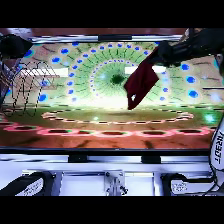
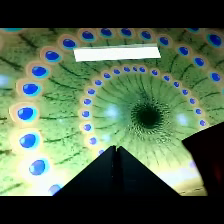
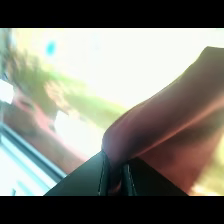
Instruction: Fold the shirts.
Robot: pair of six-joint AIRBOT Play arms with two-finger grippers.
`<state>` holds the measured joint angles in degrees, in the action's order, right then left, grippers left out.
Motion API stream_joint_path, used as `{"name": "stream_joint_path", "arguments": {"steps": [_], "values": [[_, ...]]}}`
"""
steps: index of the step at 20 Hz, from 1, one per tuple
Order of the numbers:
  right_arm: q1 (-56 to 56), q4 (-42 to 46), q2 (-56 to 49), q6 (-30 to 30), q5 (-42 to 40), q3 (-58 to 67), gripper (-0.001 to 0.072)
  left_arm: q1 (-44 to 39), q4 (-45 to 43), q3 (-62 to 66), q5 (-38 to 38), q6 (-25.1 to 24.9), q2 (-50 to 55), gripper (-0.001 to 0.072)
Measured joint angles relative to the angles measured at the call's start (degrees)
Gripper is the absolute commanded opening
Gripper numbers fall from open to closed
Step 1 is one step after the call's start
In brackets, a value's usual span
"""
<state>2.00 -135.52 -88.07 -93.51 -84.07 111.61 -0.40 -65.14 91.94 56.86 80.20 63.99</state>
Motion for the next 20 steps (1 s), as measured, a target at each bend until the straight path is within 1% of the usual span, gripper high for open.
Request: {"name": "stream_joint_path", "arguments": {"steps": [4, 7, 9, 14, 20], "values": [[3.37, -0.04, 2.67, 3.72, -0.48, 4.07, 0.0077, 0.0, 0.0, 0.02, 1.4, 0.02, 0.0, 0.003], [5.64, 0.39, 3.48, 4.85, 0.02, 5.05, 0.0077, 0.0, 0.0, 0.02, 2.38, 0.02, 0.0, 0.003], [6.75, 1.55, 3.61, 5.14, 1.86, 5.29, 0.0077, 0.0, 0.0, 0.02, 3.19, 0.02, 0.0, 0.003], [8.48, 4.57, 2.73, 5.38, 11.82, 5.57, 0.0076, 0.0, 0.0, 0.02, 4.2, 0.02, 0.0, 0.003], [8.96, 5.7, -2.58, 5.18, 25.64, 5.57, 0.0076, 0.0, 0.0, 0.02, 5.97, 0.02, 0.0, 0.003]]}}
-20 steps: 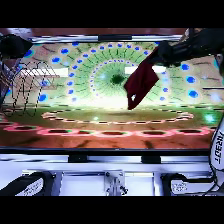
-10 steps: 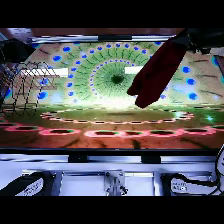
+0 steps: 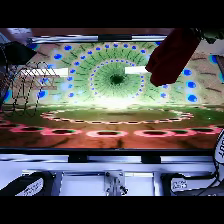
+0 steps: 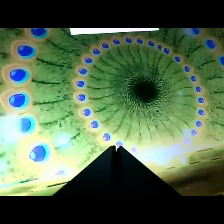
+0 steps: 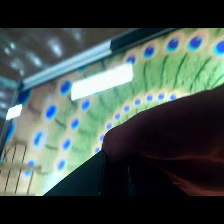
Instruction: Fold the shirts.
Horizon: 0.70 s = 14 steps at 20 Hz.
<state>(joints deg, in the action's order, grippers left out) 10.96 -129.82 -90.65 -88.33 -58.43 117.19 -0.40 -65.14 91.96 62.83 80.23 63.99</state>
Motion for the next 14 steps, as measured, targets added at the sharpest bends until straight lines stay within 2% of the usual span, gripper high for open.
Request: {"name": "stream_joint_path", "arguments": {"steps": [9, 14], "values": [[2.4, 0.2, -9.2, -4.17, 21.62, 0.0, 0.0076, -0.37, 0.24, 0.0, 2.73, 0.83, 0.0, 0.003], [2.84, 0.22, -12.81, -6.36, 37.24, 0.0, 0.0076, -2.25, 0.42, 0.0, 3.19, 1.03, 0.0, 0.003]]}}
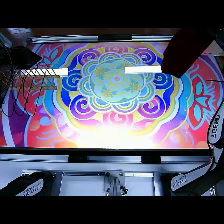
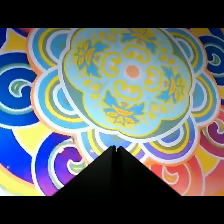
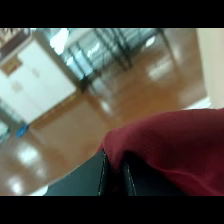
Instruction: Fold the shirts.
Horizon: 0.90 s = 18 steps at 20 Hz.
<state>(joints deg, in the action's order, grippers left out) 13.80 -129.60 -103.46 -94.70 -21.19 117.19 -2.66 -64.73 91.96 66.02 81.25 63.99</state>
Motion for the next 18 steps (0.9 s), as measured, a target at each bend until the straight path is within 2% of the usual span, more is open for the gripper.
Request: {"name": "stream_joint_path", "arguments": {"steps": [4, 8, 13, 18], "values": [[0.33, 0.85, -1.81, -1.14, 6.49, 0.0, 0.0076, -1.68, 0.02, 0.0, 0.09, 0.02, 0.0, 0.003], [0.39, 2.49, -3.3, -1.9, 7.04, 0.0, 0.0076, -2.43, 0.0, -0.33, 0.17, 0.07, 0.0, 0.003], [0.39, 7.02, -4.0, -2.38, 1.22, -0.02, 0.0076, -2.71, 0.0, -1.27, 0.52, 0.07, 0.04, 0.003], [0.39, 9.73, -2.4, -5.35, -9.07, -0.02, 0.0077, -2.73, -0.02, -1.51, 0.57, 0.07, 0.09, 0.003]]}}
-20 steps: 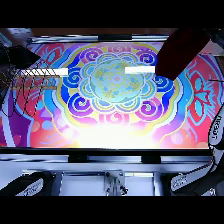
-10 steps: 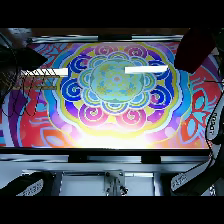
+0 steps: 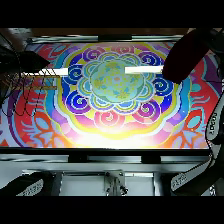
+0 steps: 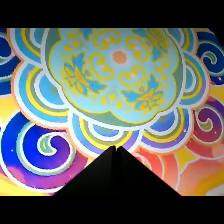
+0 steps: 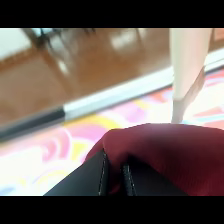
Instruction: Fold the shirts.
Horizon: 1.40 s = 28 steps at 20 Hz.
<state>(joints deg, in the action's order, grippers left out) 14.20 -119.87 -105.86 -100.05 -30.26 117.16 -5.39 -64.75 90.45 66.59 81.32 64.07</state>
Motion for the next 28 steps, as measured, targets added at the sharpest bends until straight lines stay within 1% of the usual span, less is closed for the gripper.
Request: {"name": "stream_joint_path", "arguments": {"steps": [3, 6, 10, 15, 19, 21, 24, 28], "values": [[0.0, 2.21, 2.23, -0.72, -6.97, 0.0, 0.0076, 0.0, 0.0, -0.04, 0.02, 0.0, 0.0, 0.003], [0.0, 4.7, 4.17, -0.66, -16.55, -0.02, 0.0077, 0.0, 0.0, -0.04, 0.02, 0.0, 0.0, 0.003], [0.0, 8.28, 6.45, 2.47, -30.99, -0.02, 0.0077, 0.0, 0.0, -0.04, 0.04, -0.07, 0.0, 0.003], [0.0, 14.97, 8.61, 6.82, -48.76, -0.02, 0.0077, 0.0, 0.0, -0.04, 0.09, -0.26, 0.0, 0.003], [0.0, 21.31, 9.18, 8.52, -60.61, -0.85, 0.0077, 0.0, 0.02, -0.04, 0.5, -0.26, -0.04, 0.003], [0.0, 24.94, 9.22, 8.98, -64.92, -1.97, 0.0077, 0.0, 0.02, -0.04, 1.18, -0.26, -0.07, 0.003], [0.52, 29.4, 9.33, 9.49, -68.5, -3.04, 0.0076, 0.0, 0.02, -0.04, 2.36, -0.55, -0.07, 0.0031], [4.92, 31.23, 9.33, 11.32, -71.12, -3.56, 0.0076, 0.0, 0.02, -0.04, 3.1, -0.94, -0.07, 0.0031]]}}
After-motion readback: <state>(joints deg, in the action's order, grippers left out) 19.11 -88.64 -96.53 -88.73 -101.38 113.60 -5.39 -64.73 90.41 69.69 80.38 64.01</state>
